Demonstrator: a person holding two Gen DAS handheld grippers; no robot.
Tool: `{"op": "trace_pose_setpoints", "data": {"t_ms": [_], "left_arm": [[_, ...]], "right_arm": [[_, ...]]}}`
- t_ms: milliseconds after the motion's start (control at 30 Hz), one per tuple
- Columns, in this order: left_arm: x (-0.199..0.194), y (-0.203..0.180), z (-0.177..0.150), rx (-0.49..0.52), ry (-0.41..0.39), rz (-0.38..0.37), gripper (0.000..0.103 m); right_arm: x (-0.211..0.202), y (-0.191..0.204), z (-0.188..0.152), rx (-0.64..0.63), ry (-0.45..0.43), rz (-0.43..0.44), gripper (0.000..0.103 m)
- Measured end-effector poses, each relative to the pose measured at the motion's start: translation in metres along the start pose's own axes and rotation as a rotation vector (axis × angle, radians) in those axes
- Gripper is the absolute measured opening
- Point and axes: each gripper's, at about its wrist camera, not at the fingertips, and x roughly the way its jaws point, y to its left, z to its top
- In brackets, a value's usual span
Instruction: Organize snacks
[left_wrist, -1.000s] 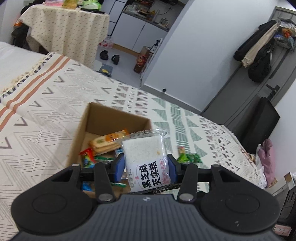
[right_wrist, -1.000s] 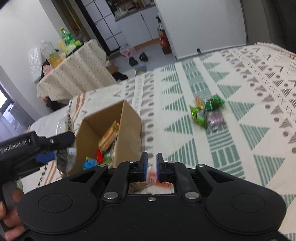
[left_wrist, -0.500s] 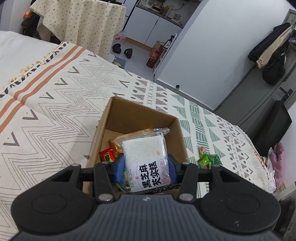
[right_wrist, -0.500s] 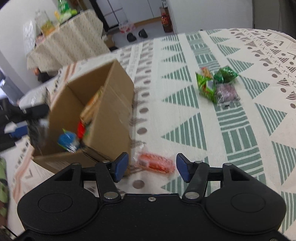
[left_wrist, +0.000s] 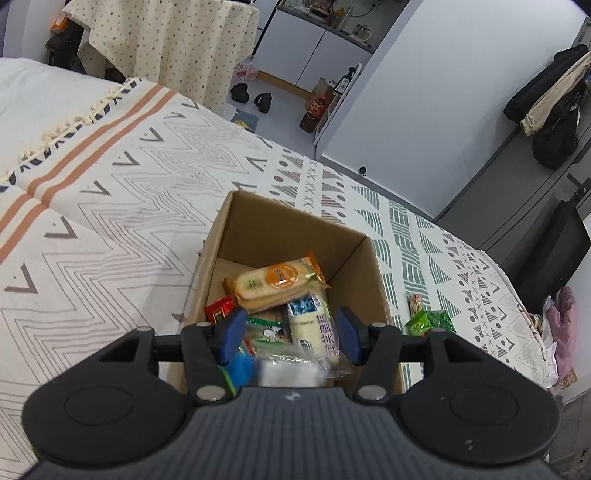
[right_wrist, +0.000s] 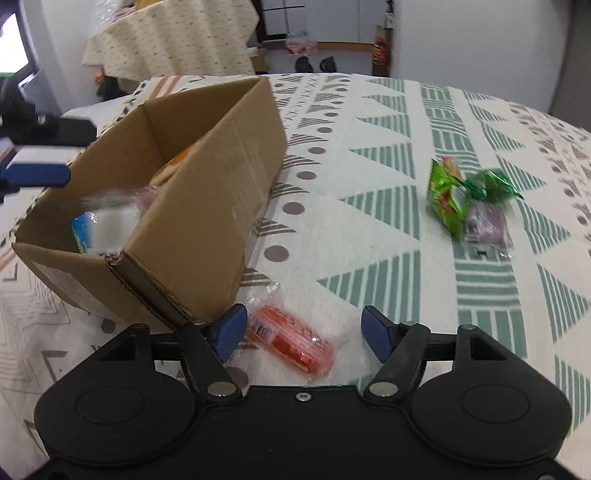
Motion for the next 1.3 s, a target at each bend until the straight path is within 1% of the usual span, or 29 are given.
{"op": "trace_pose_setpoints", "data": {"t_ms": [133, 167, 200, 300, 433, 467, 600, 967, 1167, 1300], "left_arm": [[-0.003, 0.004, -0.003, -0.019, -0.004, 0.015, 0.061], [-0.004, 0.005, -0.003, -0.022, -0.005, 0.018, 0.062], [-0.005, 0.005, -0.004, -0.024, -0.007, 0.021, 0.063], [-0.011, 0.006, -0.007, -0.032, -0.018, 0.027, 0.064], [-0.023, 0.008, -0.011, -0.041, -0.03, 0.044, 0.069], [-0.026, 0.009, -0.012, -0.043, -0.033, 0.048, 0.07], [-0.034, 0.012, -0.015, -0.052, -0.036, 0.061, 0.07], [-0.047, 0.018, -0.023, -0.066, -0.045, 0.04, 0.07], [-0.052, 0.028, -0.023, -0.079, -0.056, 0.033, 0.071], [-0.049, 0.039, -0.024, -0.099, -0.047, 0.038, 0.071]], "right_arm": [[0.003, -0.005, -0.004, 0.022, 0.012, 0.031, 0.062], [0.002, -0.004, -0.005, 0.014, 0.015, 0.032, 0.058], [0.001, -0.004, -0.006, 0.005, 0.023, 0.037, 0.049], [-0.005, -0.004, -0.007, 0.005, 0.04, 0.042, 0.037], [-0.021, -0.005, -0.007, 0.013, 0.014, 0.029, 0.033], [-0.025, -0.006, -0.006, 0.015, 0.005, 0.027, 0.031], [-0.045, -0.01, 0.002, 0.029, -0.04, 0.021, 0.03], [-0.095, -0.003, 0.038, 0.078, -0.186, 0.051, 0.03], [-0.106, 0.009, 0.056, 0.103, -0.241, 0.093, 0.03], [-0.102, 0.017, 0.065, 0.147, -0.262, 0.132, 0.03]]}}
